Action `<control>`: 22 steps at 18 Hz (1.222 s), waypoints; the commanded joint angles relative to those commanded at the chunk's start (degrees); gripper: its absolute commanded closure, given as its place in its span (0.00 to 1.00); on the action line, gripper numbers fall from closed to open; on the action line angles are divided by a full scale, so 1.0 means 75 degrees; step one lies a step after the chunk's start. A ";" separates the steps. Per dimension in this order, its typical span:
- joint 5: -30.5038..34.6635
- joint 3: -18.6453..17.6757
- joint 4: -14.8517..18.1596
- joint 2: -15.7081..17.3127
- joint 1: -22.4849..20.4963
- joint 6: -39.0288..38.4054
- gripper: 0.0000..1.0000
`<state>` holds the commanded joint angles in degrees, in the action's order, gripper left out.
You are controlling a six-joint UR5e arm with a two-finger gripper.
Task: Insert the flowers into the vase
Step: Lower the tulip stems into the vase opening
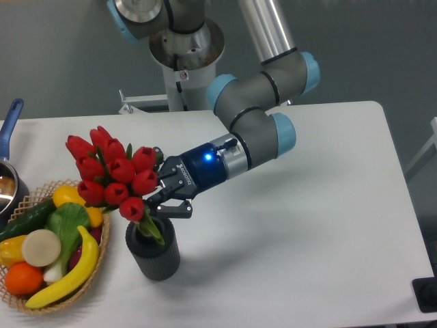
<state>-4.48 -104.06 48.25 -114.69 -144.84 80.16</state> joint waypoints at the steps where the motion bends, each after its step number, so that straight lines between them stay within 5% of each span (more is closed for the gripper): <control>1: 0.0000 0.0000 0.0000 -0.0035 -0.0012 0.0000 0.66; 22: 0.0035 -0.0140 -0.0012 -0.0621 -0.0153 0.0539 0.66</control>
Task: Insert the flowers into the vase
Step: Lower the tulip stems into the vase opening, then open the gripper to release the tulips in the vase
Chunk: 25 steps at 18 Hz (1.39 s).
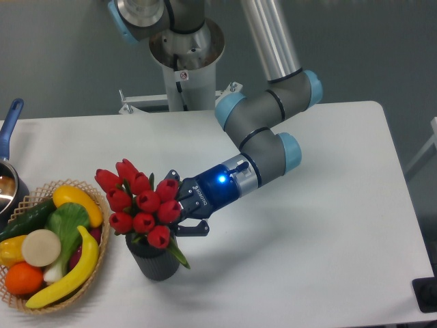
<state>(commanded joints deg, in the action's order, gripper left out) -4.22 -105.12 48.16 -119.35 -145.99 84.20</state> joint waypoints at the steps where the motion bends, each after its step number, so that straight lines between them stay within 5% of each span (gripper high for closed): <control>1: 0.0012 -0.0035 0.0000 0.0000 0.0000 0.0000 0.66; 9: 0.0012 -0.0223 0.0000 0.0035 0.0035 0.0000 0.66; 15: 0.0023 -0.0223 0.0000 0.0035 0.0035 0.0000 0.41; 22: 0.0093 -0.0234 0.0000 0.0023 0.0024 0.0012 0.37; 25: 0.0187 -0.0316 0.0000 0.0023 0.0000 0.0315 0.09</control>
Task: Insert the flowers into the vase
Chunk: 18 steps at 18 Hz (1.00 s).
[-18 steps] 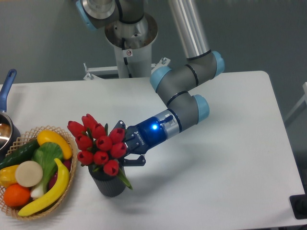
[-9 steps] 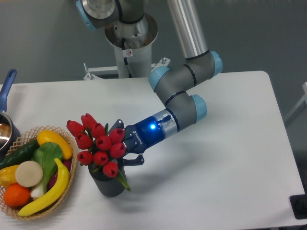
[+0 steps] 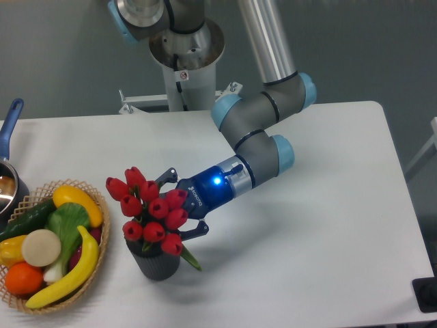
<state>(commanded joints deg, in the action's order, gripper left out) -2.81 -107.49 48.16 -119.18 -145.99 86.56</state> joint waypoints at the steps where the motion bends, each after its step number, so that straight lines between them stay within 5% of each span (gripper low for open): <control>1: 0.0000 -0.0035 0.0000 0.0012 0.0000 0.0083 0.06; 12: 0.0632 -0.0258 0.0000 0.0421 -0.0094 0.0118 0.00; 18: 0.1779 -0.0294 -0.0012 0.0971 -0.0643 0.0118 0.00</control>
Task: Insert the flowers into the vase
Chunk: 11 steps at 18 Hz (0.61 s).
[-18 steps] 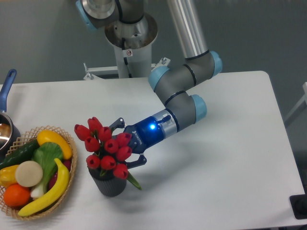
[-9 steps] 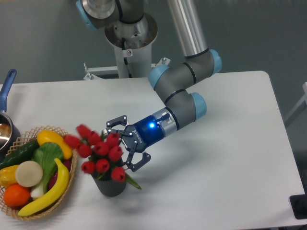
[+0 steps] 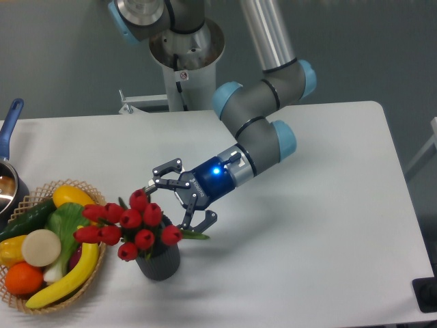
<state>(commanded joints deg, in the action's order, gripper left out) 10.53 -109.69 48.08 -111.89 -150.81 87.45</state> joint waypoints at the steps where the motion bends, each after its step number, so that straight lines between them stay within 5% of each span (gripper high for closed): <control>1: 0.0176 0.0047 -0.0023 0.0106 -0.0211 0.0012 0.00; 6: 0.1101 0.0339 -0.0035 0.0375 -0.1148 0.0468 0.00; 11: 0.2963 0.0890 -0.0012 0.0762 -0.1665 0.0410 0.00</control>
<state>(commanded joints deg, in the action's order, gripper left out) 32.76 -103.01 47.99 -106.18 -163.30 90.53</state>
